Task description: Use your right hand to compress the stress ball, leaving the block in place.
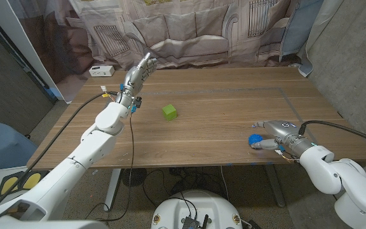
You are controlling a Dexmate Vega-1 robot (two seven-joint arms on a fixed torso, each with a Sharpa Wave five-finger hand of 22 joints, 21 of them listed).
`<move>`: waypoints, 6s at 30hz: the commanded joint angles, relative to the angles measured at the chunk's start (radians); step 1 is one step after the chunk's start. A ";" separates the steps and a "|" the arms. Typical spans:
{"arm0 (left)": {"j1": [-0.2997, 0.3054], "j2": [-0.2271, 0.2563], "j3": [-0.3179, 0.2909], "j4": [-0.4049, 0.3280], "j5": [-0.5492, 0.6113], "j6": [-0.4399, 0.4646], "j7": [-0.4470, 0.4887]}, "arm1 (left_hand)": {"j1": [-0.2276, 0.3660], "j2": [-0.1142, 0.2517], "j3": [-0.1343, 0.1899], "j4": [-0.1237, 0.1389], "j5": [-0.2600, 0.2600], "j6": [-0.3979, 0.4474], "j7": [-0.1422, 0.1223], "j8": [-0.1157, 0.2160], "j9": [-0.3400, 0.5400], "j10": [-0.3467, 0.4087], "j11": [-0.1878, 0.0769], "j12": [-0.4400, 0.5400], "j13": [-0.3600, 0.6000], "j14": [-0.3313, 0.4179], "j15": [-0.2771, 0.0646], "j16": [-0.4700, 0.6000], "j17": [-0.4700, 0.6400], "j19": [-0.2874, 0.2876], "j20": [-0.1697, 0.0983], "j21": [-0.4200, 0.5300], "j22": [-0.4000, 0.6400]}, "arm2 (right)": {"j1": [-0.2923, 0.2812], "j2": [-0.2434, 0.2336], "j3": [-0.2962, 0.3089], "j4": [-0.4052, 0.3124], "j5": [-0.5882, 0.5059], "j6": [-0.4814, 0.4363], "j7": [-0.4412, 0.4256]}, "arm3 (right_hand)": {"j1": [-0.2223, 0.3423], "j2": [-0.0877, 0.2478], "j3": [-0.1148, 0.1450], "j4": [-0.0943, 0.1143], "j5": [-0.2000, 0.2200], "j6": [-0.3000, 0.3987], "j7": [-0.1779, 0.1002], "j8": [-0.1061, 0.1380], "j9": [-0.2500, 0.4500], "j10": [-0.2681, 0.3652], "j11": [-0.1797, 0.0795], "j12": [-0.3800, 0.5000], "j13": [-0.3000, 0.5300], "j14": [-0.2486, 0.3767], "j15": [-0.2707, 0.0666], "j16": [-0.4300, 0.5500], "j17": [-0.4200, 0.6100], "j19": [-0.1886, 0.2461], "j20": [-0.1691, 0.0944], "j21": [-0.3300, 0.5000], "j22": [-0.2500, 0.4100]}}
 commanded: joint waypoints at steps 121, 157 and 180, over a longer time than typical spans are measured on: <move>-0.032 -0.034 0.024 0.110 -0.056 -0.016 -0.055 | -0.007 0.018 0.009 -0.020 -0.004 0.025 -0.006 0.004 0.004 0.015 -0.017 -0.010 0.003 -0.010 -0.004 -0.003 0.002 -0.011 -0.001 -0.004 0.006 | 0.361 -0.387 -0.429 0.074 0.371 -0.227 -0.305 | 0.350 0.118 0.087 -0.006 -0.012 0.276 0.014 0.020 0.011 0.194 -0.032 0.018 0.000 0.304 -0.082 0.082 0.035 0.332 -0.148 0.006 0.005; -0.062 -0.053 0.034 0.118 -0.033 -0.015 -0.028 | -0.010 0.020 0.010 -0.023 -0.004 0.027 -0.008 0.004 0.004 0.015 -0.013 -0.011 0.004 -0.010 -0.004 -0.002 0.002 -0.011 0.001 -0.004 0.006 | 0.216 -0.324 -0.217 0.084 0.542 -0.154 -0.581 | 0.367 0.120 0.089 -0.002 -0.016 0.278 0.016 0.010 0.014 0.204 -0.031 0.007 0.001 0.303 -0.079 0.071 0.043 0.315 -0.154 -0.011 0.005; -0.079 -0.076 0.056 0.127 -0.009 -0.017 -0.016 | -0.011 0.021 0.010 -0.025 -0.004 0.027 -0.007 0.003 0.004 0.015 -0.014 -0.012 0.004 -0.009 -0.004 -0.002 0.002 -0.010 0.001 -0.003 0.006 | 0.124 -0.185 -0.087 0.108 0.468 -0.029 -0.657 | 0.374 0.121 0.080 -0.001 -0.019 0.286 0.017 0.008 0.015 0.217 -0.030 0.005 0.001 0.308 -0.082 0.076 0.055 0.315 -0.152 -0.015 0.005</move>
